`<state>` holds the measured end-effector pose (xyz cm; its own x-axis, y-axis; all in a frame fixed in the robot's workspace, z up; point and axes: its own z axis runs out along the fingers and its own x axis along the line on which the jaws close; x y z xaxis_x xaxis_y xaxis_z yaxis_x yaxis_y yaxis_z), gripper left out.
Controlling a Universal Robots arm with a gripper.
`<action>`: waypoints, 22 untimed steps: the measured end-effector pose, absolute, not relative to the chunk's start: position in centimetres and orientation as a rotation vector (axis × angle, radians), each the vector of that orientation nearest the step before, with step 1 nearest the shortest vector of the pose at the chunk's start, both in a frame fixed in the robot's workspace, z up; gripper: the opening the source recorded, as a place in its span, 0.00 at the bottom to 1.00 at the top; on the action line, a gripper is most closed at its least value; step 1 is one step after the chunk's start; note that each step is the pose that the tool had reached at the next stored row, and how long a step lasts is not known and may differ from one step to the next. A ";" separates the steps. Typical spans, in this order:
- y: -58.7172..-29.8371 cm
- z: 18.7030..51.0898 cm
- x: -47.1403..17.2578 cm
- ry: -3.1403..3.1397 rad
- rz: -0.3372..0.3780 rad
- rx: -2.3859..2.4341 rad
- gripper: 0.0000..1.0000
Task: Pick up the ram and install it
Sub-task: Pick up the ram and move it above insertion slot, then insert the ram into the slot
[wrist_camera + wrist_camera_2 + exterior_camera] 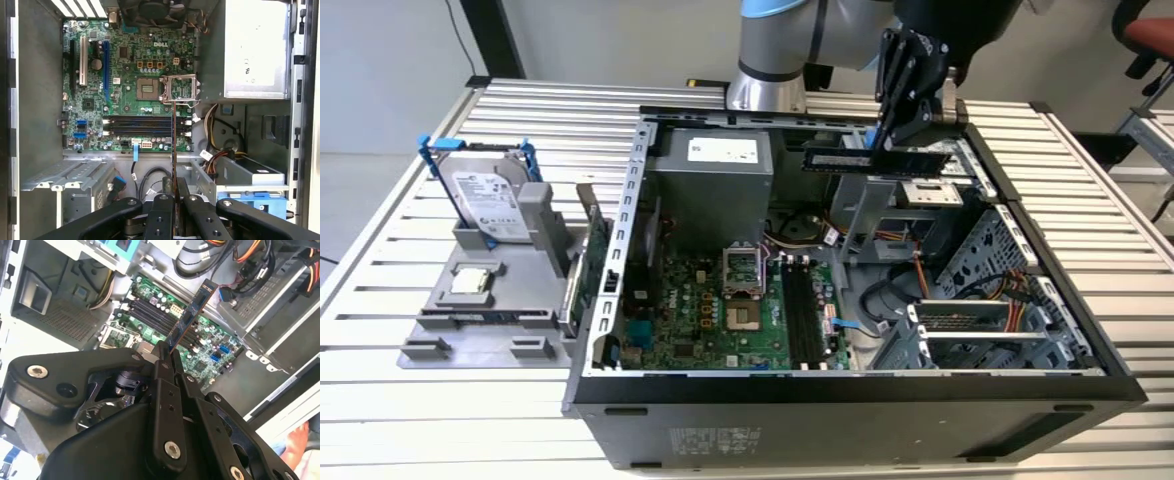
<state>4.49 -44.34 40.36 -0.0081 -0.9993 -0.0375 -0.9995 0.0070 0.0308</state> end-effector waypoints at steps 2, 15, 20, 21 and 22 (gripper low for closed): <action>-44.0 40.4 4.5 2.226 0.076 -2.209 0.00; -42.8 40.3 4.5 2.226 0.076 -2.209 0.00; -43.5 40.3 4.3 2.226 0.076 -2.209 0.00; -43.7 40.3 4.3 2.226 0.076 -2.209 0.00; -43.9 40.3 4.2 2.226 0.076 -2.209 0.00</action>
